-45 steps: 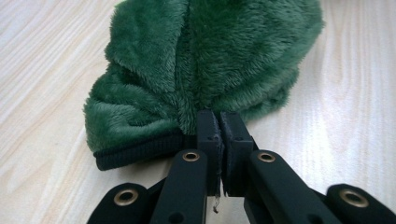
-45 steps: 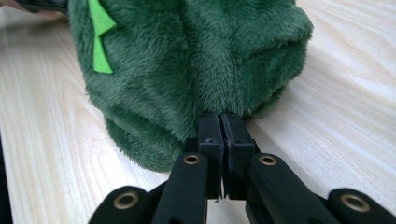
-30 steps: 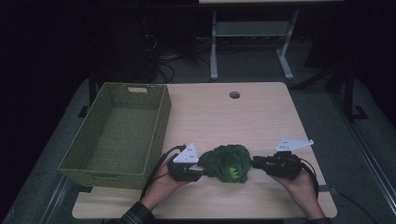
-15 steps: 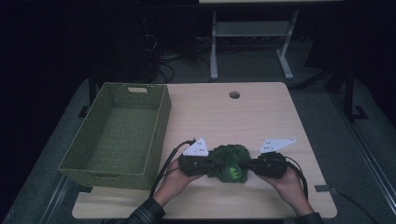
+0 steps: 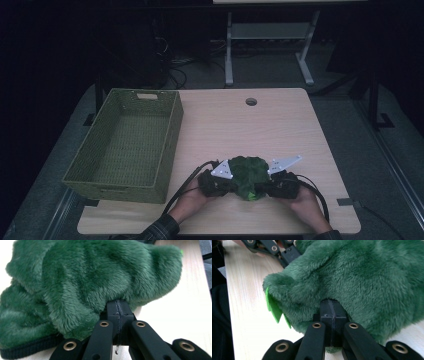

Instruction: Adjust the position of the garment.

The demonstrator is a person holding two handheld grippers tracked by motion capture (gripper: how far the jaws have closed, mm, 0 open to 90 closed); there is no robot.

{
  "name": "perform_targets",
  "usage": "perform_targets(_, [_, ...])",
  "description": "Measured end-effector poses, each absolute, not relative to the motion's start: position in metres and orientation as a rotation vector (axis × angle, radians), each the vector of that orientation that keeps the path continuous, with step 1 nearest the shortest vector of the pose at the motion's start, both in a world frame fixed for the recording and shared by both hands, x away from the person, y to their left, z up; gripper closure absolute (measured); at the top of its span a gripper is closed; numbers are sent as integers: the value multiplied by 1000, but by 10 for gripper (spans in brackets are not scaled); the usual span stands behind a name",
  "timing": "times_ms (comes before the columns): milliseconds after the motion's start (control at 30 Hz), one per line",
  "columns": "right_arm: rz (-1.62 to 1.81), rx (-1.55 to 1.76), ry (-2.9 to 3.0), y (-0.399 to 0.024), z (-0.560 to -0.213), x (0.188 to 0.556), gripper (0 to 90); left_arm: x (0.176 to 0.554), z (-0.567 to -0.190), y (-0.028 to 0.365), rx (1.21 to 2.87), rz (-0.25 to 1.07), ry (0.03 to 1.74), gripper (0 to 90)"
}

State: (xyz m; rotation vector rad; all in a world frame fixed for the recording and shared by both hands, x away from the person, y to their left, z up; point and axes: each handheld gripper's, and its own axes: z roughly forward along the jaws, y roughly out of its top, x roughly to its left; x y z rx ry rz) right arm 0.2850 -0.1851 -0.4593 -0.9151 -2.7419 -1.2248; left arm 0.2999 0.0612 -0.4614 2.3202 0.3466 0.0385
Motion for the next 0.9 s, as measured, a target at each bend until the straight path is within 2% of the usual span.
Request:
perform_targets(367, [-1267,-896,-2701,-180,-458,279,896,308,-458,66,2335,82,400,899])
perform_targets(467, [-1319,-887,-2701,-181,-451,276,816,313,-455,70,2327,94,424,899])
perform_targets(567, [-1397,-904,-2695,-189,-439,274,794,314,-447,76,2305,111,443,899])
perform_targets(700, [-1481,-936,-2691,-204,-424,274,822,313,-429,85,2270,120,468,899])
perform_targets(800, [-1508,-990,-2710,-215,-418,281,897,313,-422,88,2247,121,492,900])
perform_targets(900, [-1492,-1051,-2738,-223,-418,294,898,313,-419,89,2244,94,515,900])
